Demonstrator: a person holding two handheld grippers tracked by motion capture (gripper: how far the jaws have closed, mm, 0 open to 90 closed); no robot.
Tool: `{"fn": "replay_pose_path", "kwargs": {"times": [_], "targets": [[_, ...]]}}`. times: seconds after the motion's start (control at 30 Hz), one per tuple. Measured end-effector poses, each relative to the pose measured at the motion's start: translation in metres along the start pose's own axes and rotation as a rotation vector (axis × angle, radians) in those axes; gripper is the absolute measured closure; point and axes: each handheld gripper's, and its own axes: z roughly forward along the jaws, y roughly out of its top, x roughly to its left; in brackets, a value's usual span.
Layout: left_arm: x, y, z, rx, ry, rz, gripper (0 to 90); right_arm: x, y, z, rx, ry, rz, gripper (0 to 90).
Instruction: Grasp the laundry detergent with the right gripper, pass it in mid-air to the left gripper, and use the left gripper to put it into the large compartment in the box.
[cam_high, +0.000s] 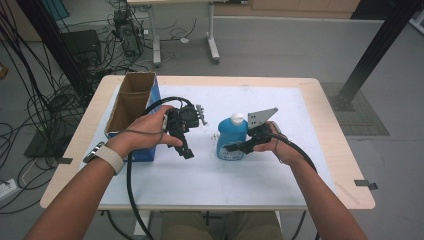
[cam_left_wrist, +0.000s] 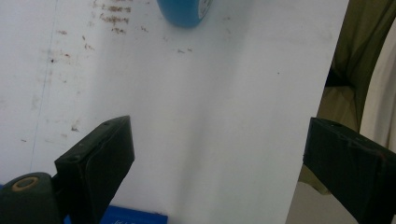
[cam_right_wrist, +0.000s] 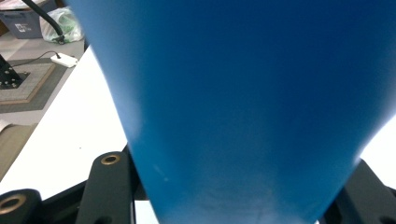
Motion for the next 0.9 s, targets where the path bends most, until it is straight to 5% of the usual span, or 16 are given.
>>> {"fn": "replay_pose_path", "kwargs": {"times": [0.9], "targets": [[0.0008,0.0017,0.0008,0.0,0.001,0.0,9.2,0.0002,0.0002,0.0002,0.001,-0.002,0.004,42.9]]}}
